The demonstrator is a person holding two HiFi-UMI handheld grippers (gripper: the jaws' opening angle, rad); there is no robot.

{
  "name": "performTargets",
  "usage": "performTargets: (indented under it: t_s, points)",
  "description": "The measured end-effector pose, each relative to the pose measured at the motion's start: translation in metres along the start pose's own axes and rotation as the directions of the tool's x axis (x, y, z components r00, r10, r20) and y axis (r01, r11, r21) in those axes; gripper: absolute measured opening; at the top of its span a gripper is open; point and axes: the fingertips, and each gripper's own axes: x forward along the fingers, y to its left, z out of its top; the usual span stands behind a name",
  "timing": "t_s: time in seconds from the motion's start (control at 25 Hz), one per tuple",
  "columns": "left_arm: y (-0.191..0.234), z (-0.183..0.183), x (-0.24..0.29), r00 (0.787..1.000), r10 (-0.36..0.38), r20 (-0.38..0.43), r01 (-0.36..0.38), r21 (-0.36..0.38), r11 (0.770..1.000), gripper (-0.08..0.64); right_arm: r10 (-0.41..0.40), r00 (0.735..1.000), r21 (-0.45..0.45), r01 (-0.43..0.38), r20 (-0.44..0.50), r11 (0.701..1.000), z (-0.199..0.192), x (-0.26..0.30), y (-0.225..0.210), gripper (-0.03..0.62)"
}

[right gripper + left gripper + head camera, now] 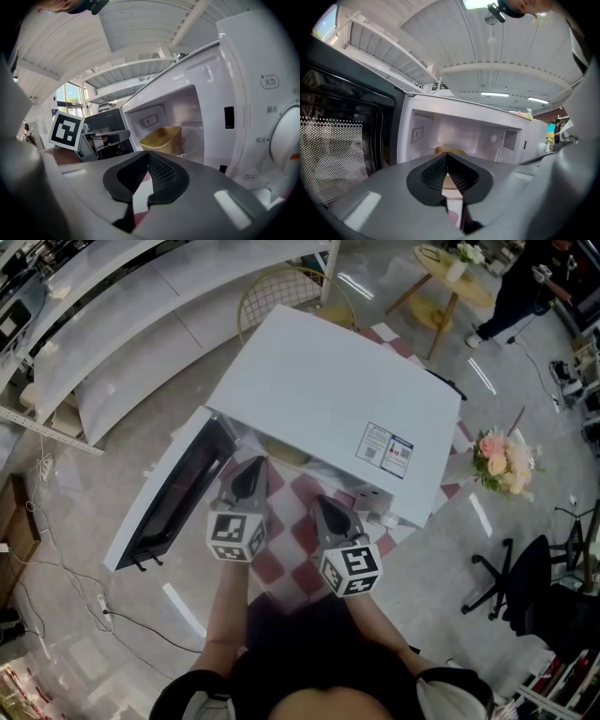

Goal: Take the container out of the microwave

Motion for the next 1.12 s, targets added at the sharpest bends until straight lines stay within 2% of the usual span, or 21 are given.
performTargets:
  t_s: [0.2,0.6,0.72,1.12]
  points:
    - [0.008,0.000,0.010,1.000,0.005,-0.002,-0.005,0.001,1.000,0.011,-0.027,1.000,0.019,0.027,0.006,0.999,0.001,0.005,-0.006,0.002]
    - [0.025,-0.008,0.034,0.998,0.045,-0.042,-0.047,-0.050,0.998,0.096,-0.035,0.999,0.024,0.036,-0.010,0.999,-0.002,0.017,-0.011,0.002]
    - [0.030,-0.010,0.043,0.997,0.059,-0.058,-0.063,-0.075,0.995,0.100,-0.040,0.999,0.027,0.040,-0.012,0.999,-0.002,0.019,-0.012,0.002]
    - [0.033,-0.019,0.065,0.992,0.066,-0.103,-0.076,-0.091,0.993,0.118,-0.052,0.999,0.041,0.052,-0.001,0.998,0.002,0.022,-0.021,0.001]
